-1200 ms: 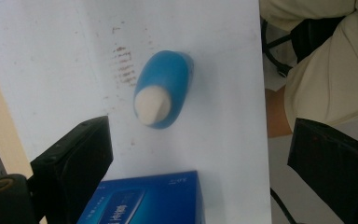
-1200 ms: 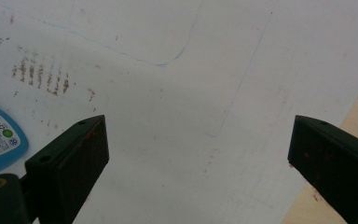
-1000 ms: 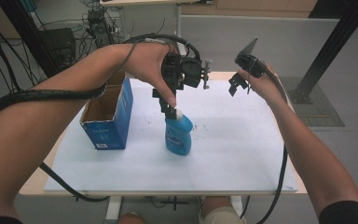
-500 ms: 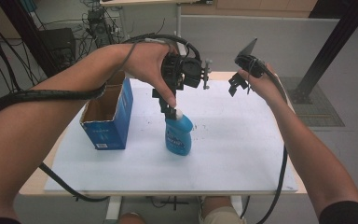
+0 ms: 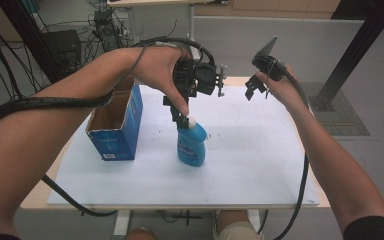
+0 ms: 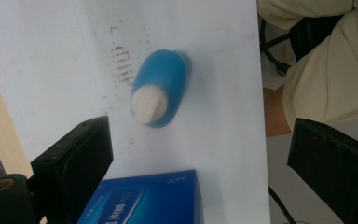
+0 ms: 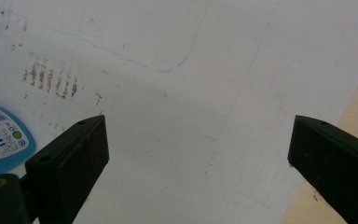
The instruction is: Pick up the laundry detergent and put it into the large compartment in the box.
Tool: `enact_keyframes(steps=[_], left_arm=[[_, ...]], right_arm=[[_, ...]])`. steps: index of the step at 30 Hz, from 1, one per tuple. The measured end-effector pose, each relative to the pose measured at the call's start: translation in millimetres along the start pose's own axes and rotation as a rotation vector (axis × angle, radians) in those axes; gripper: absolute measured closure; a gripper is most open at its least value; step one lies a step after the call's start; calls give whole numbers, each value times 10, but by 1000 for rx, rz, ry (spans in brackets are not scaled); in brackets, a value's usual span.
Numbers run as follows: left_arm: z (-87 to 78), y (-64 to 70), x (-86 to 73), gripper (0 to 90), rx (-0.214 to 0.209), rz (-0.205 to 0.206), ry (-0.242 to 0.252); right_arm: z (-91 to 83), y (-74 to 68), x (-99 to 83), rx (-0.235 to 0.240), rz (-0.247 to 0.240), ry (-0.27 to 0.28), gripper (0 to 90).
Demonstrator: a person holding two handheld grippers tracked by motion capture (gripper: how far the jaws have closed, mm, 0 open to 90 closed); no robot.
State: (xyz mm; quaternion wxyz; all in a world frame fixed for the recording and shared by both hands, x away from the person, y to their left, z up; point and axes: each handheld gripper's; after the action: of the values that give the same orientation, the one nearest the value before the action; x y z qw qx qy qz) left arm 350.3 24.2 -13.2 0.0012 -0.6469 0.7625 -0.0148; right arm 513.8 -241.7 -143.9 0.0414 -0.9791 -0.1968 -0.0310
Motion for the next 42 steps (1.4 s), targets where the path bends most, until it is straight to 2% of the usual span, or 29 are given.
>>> enact_keyframes(steps=[16,30,42], left_arm=[[15,-3,-1,70,-3,3,2],[45,-25,0,71,1,3,-6],[167,-109,4,71,-1,-2,-11]], right_arm=[[-104,6,-37,7,-1,18,53],[-81,-5,-12,6,-5,4,53],[-96,0,-33,10,-4,6,53]])
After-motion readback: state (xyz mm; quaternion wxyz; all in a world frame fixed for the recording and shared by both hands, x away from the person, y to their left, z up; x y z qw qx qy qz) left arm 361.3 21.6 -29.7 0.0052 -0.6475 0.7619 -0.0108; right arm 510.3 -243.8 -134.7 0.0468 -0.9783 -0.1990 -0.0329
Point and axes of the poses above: each handheld gripper's, and its own axes: z roughly forward along the jaws, x roughly out of its top, y roughly to its right, and after that the axes turned 2 degrees about -y, right-handed
